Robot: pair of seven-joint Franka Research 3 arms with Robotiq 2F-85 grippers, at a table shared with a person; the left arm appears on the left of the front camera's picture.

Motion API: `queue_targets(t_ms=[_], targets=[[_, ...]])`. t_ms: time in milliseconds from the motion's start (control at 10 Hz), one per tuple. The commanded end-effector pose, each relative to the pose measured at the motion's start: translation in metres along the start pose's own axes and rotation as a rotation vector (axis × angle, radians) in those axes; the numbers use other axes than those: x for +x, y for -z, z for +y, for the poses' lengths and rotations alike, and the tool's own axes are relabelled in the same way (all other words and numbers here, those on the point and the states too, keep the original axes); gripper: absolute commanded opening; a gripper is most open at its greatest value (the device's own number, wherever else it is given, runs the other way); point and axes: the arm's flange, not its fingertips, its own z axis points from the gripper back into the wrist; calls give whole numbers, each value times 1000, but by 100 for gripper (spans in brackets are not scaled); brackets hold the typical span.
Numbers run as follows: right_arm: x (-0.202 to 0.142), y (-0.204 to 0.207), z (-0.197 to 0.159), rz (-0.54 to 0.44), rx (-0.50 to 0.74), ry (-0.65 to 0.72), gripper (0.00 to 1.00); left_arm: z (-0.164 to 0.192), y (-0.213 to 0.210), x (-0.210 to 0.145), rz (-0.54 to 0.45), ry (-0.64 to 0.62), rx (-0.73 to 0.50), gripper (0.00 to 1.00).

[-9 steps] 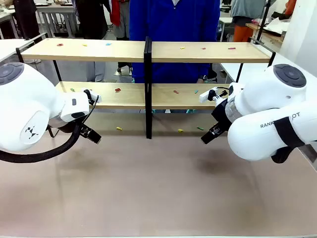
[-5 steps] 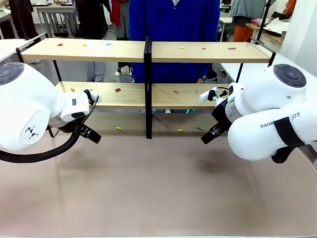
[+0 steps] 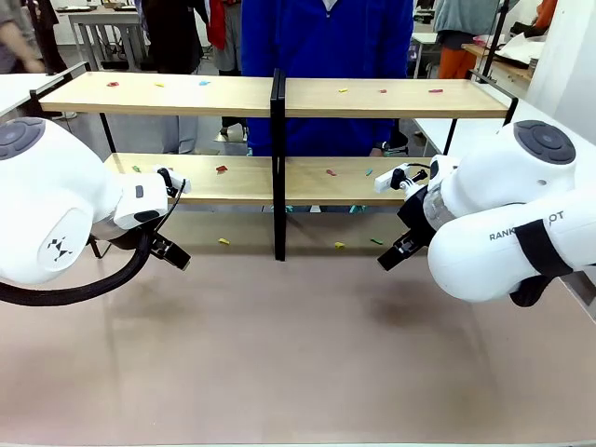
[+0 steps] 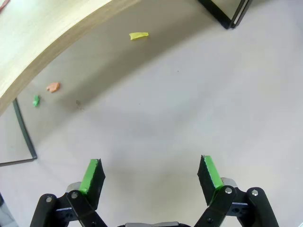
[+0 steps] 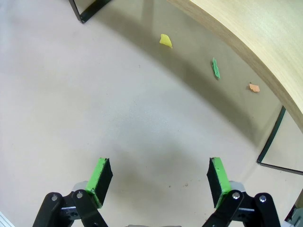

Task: Clean the shelves.
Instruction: Pick up the Duster when the human hands it over.

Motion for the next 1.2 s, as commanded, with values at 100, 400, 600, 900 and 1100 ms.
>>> queue_targets(t_ms=[100, 400, 600, 900, 1100], targets=[[0, 0, 0, 0, 0, 1, 100, 0, 0, 0, 0, 1, 0, 100], [12, -46, 0, -14, 56, -24, 100, 20, -59, -14, -79, 56, -202, 100], [4, -135, -12, -68, 40, 50, 100, 41, -139, -42, -160, 74, -225, 100], [-18, -252, -33, -201, 93, 48, 100, 63, -240, -86, -427, 150, -271, 100], [-20, -297, -45, -292, 34, 39, 100, 88, -274, -102, -660, 72, -232, 100]])
